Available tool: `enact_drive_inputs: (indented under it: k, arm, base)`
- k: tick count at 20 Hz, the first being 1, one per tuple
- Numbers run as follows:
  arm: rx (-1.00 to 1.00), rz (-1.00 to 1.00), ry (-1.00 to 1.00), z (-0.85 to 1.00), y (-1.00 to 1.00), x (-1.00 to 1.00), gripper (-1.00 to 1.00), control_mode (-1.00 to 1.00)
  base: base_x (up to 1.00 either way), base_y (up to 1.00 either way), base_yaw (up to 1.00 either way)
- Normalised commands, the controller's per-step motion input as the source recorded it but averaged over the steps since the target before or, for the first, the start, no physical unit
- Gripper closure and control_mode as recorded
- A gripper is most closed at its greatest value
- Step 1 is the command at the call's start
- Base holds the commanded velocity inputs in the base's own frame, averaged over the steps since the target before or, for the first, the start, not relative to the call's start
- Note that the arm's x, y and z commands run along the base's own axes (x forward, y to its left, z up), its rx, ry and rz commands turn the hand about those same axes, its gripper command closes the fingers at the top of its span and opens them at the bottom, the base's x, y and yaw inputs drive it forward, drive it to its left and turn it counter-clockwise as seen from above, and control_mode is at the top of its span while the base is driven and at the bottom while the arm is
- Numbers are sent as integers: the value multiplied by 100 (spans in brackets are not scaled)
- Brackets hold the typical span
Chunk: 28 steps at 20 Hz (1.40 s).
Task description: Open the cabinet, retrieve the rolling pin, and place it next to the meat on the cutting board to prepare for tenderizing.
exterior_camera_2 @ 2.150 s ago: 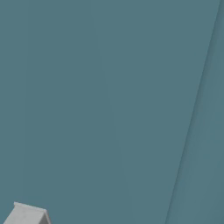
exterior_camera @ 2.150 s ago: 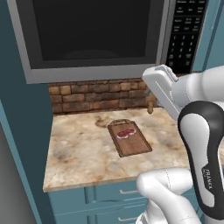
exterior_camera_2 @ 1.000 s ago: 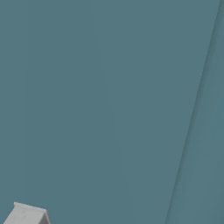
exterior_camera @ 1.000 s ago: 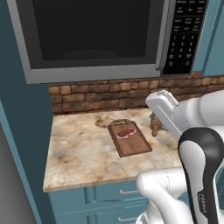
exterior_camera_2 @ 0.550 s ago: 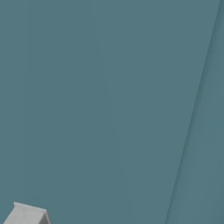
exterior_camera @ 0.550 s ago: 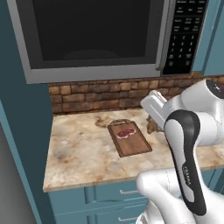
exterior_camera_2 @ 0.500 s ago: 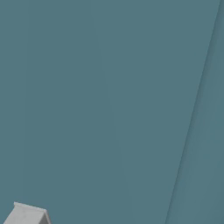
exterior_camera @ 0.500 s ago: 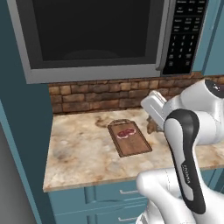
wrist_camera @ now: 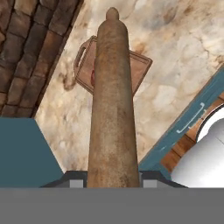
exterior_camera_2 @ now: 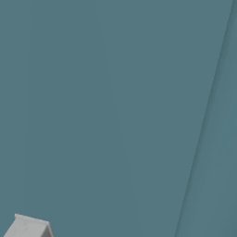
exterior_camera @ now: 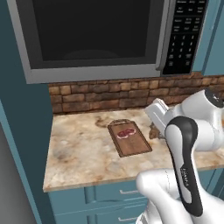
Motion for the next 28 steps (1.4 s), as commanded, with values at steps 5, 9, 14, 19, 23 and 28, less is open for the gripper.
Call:
enact_drive_inputs:
  k: [5,9,14,19,23,28]
  arm:
    - [2,-10,4,-29,-1,30,100,-100]
    - [-3,-9,15,-24,0,40,100,-100]
    - [-6,-8,12,-38,0,29,100,-100]
    - [-5,-4,2,-43,0,27,100,-100]
    - [-3,0,0,-41,1,26,100,-100]
    - [-3,0,0,-38,2,23,100,-100]
  base:
    - [0,0,0]
    - [0,0,0]
    - [0,0,0]
    - [0,0,0]
    - [0,0,0]
    - [0,0,0]
